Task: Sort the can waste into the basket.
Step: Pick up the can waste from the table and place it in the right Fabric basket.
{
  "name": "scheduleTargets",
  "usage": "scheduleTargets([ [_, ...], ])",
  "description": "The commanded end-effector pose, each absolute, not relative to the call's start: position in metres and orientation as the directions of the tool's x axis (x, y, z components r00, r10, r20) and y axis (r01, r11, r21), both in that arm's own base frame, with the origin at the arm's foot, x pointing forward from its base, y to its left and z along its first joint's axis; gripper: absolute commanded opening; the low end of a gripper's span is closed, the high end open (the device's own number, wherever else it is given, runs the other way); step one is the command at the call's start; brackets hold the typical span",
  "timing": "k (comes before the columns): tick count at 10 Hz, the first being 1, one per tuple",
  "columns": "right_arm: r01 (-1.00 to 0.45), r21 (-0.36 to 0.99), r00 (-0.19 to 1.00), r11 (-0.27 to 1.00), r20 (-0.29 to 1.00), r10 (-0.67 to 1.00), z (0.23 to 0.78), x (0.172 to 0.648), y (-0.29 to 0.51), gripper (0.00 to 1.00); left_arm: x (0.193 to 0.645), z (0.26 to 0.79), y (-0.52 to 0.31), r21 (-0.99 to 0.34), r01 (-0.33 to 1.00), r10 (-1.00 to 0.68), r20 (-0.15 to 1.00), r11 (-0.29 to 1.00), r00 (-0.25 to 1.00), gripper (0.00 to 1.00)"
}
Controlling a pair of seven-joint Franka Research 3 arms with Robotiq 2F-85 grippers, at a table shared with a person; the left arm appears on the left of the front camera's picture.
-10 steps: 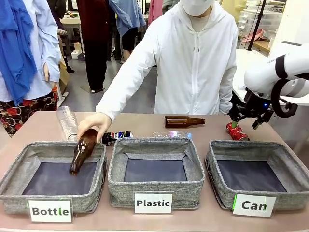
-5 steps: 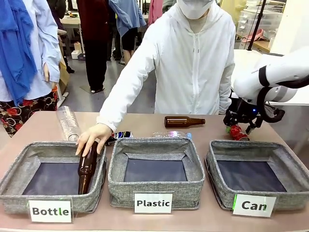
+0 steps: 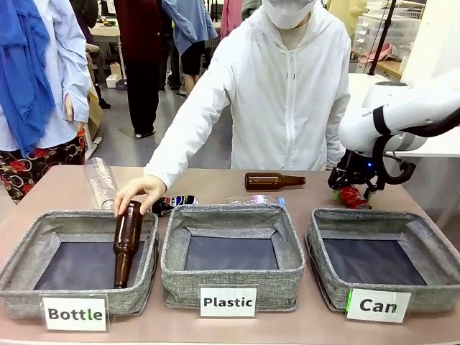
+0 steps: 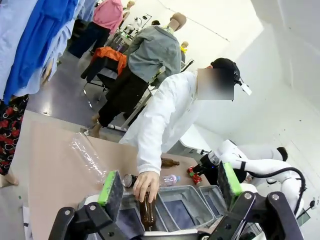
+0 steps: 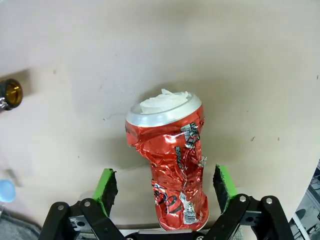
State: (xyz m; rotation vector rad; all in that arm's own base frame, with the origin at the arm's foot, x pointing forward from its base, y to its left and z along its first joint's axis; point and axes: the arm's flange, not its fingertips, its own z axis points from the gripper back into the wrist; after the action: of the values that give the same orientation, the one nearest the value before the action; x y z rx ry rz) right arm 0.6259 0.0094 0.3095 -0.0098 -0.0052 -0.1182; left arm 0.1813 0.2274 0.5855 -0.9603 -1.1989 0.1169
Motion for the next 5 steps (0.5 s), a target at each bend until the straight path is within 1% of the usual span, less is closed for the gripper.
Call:
scheduleTargets([
  [1, 0.157, -0.066, 0.987, 0.985, -0.020, -0.158, 0.310, 0.633, 0.012, 0.57, 0.211, 0.570, 0.188, -0.640, 0.435, 0.525, 0.769, 0.633, 0.365, 1.00],
  [2, 0.157, -0.061, 0.987, 0.986, -0.024, -0.159, 0.307, 0.634, 0.012, 0.40, 0.234, 0.558, 0.167, -0.628, 0.463, 0.492, 0.778, 0.626, 0.390, 1.00],
  [3, 0.170, -0.065, 0.985, 0.983, -0.032, -0.172, 0.305, 0.634, 0.011, 0.00, 0.254, 0.546, 0.148, -0.636, 0.511, 0.459, 0.771, 0.578, 0.441, 1.00],
  [4, 0.170, -0.067, 0.984, 0.983, -0.035, -0.172, 0.303, 0.633, 0.010, 0.00, 0.268, 0.536, 0.136, -0.635, 0.492, 0.430, 0.769, 0.595, 0.473, 1.00],
  [5, 0.168, -0.064, 0.985, 0.984, -0.038, -0.170, 0.301, 0.630, 0.007, 0.00, 0.268, 0.533, 0.132, -0.659, 0.502, 0.437, 0.750, 0.561, 0.496, 1.00],
])
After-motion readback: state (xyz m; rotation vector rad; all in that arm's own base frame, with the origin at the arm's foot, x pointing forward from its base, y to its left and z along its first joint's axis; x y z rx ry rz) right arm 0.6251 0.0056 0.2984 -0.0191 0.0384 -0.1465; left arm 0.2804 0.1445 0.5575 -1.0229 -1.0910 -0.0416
